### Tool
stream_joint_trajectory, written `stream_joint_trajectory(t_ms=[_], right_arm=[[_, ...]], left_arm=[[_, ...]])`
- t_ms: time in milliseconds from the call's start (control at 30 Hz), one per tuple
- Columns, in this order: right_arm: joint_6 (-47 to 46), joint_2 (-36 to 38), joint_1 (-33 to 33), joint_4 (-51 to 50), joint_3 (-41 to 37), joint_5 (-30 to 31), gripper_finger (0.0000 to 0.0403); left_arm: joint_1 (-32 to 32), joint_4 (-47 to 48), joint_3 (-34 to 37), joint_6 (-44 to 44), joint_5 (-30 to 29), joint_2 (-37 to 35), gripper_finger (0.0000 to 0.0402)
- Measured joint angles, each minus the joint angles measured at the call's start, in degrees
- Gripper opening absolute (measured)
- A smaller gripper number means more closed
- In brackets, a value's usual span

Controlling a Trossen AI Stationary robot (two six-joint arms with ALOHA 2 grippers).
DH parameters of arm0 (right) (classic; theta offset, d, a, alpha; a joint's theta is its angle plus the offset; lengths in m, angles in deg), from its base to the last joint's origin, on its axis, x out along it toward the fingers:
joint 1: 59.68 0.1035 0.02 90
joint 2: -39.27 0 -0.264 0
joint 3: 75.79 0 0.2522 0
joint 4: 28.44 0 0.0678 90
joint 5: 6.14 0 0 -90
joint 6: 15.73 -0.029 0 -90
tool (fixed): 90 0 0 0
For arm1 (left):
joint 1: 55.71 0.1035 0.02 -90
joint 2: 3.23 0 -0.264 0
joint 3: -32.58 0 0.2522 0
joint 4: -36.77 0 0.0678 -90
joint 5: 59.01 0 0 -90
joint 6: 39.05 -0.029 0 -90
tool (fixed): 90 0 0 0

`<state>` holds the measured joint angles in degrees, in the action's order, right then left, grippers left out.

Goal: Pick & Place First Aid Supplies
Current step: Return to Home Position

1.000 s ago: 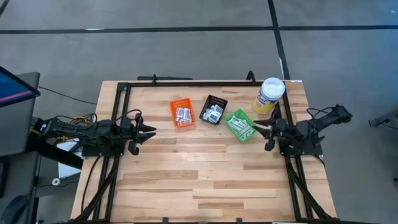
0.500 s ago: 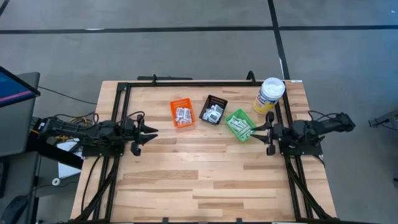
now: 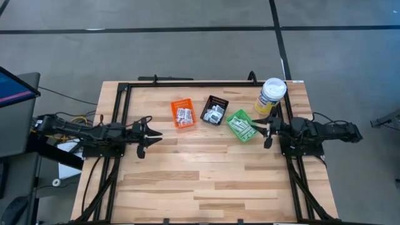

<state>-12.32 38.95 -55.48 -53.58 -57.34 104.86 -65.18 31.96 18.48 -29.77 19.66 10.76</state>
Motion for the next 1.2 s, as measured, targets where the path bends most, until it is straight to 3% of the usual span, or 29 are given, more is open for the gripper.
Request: stream_joint_trajectory(t_ms=[233,633,1200], right_arm=[[-5.2,0.0,-0.3,0.0,0.0,0.0,0.0102],[-5.4,0.0,-0.3,-0.1,0.0,0.0,0.0102],[-5.4,0.0,-0.2,-0.1,0.0,0.0,0.0102]], left_arm=[[0.0,-0.3,0.0,0.0,0.0,4.4,0.0106],[0.0,-0.8,0.0,0.0,0.0,10.1,0.0106],[0.0,-1.4,0.0,0.0,0.0,11.7,0.0106]])
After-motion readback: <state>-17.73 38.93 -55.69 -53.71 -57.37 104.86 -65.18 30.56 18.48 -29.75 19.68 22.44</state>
